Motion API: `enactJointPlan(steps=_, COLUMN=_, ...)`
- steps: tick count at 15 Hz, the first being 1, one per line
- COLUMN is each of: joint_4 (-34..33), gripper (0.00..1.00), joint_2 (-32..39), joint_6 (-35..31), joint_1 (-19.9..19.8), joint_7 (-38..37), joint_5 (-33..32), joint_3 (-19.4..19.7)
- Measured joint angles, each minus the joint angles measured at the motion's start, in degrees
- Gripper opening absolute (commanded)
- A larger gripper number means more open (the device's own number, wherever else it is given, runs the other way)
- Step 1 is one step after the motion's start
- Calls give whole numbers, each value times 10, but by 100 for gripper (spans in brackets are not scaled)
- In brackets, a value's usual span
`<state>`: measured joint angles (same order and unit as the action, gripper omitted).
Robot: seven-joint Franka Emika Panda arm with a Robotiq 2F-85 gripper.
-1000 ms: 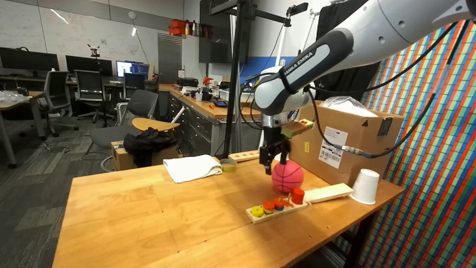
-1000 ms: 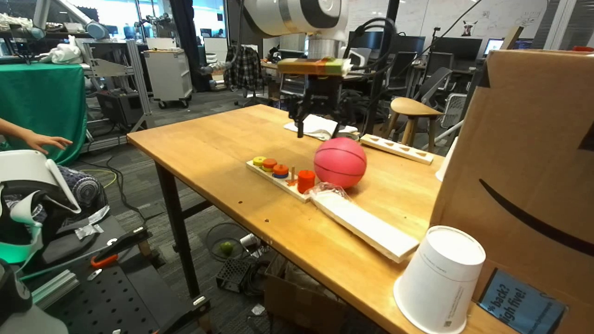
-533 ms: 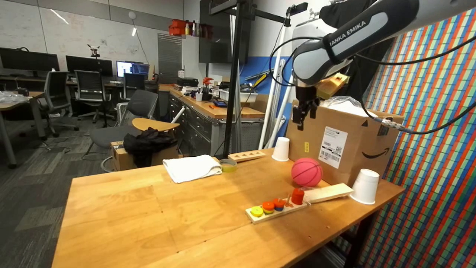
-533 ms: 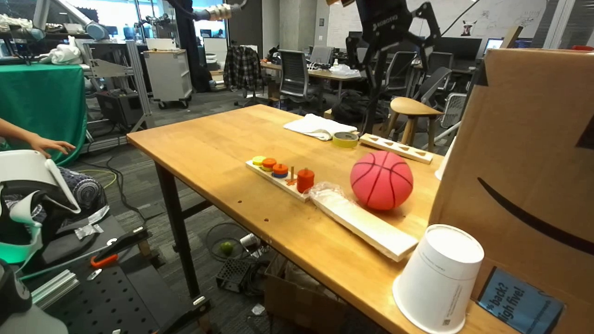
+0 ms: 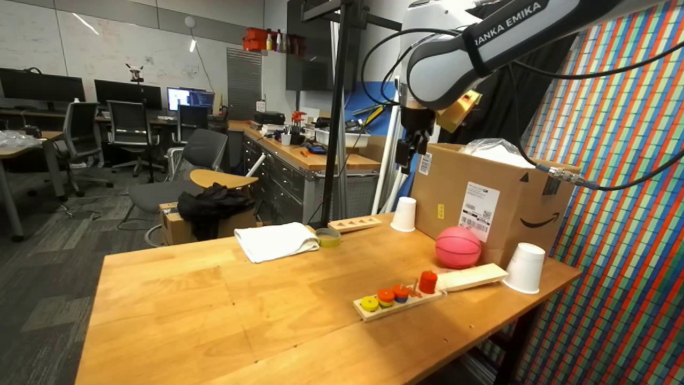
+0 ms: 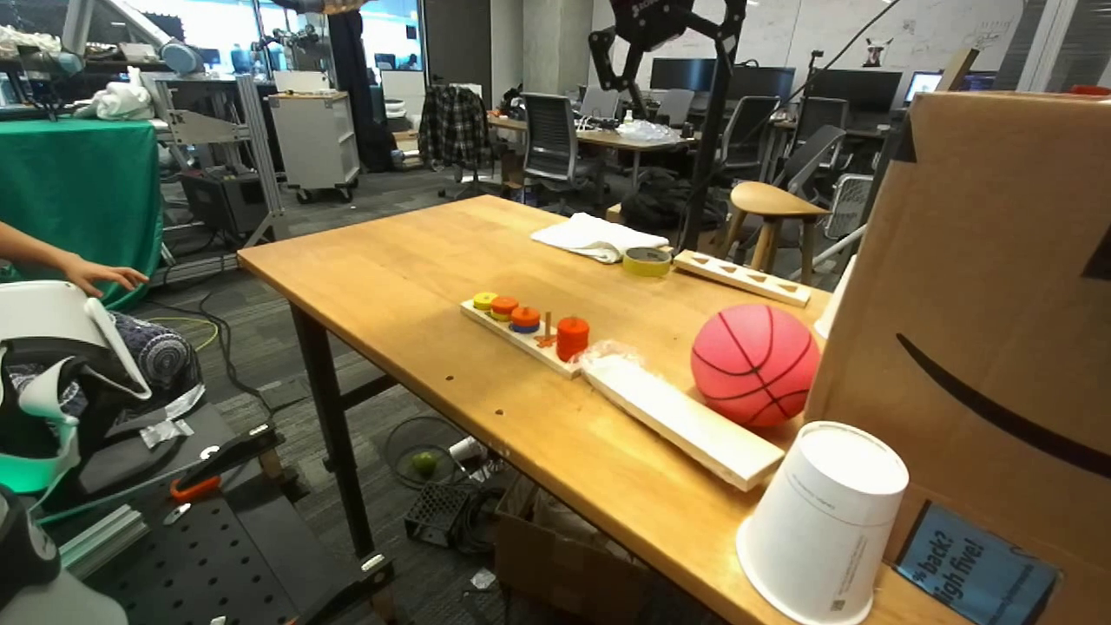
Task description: Push the ball toy forward.
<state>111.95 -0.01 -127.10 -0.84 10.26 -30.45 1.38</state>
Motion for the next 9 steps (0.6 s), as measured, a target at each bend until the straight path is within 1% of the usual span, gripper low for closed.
enactJointPlan(steps=7, joint_4=19, gripper=100, joint_2=-4, joint_6=-2, joint_1=13, joint_7=4, joint_5=-30, joint_3=-18)
enactJointPlan(steps=9, joint_4=18, gripper=100, joint_2=-4, joint_6=6, joint_1=16, joint_7=-15, joint_5=-30, joint_3=-20)
